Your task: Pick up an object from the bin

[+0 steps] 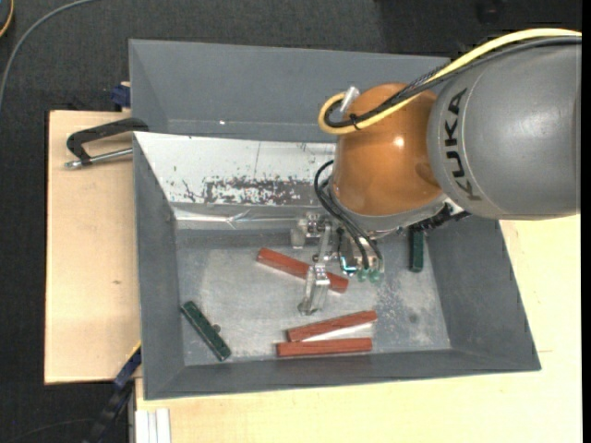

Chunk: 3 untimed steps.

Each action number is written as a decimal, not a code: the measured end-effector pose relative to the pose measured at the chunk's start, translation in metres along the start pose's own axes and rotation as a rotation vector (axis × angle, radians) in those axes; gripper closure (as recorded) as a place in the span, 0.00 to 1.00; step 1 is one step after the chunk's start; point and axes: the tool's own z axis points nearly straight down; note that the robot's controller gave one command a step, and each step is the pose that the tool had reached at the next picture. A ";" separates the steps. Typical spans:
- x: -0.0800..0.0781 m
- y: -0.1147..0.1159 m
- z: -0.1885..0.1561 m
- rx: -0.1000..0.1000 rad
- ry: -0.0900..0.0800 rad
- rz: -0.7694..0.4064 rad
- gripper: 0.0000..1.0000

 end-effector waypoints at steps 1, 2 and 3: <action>-0.039 -0.038 0.107 0.001 -0.003 0.098 0.00; -0.040 -0.036 0.102 -0.001 -0.007 0.096 1.00; -0.034 -0.028 -0.043 -0.002 -0.015 0.062 1.00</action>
Offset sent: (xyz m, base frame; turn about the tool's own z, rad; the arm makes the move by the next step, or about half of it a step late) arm 0.0386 -0.0366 -0.1033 0.0965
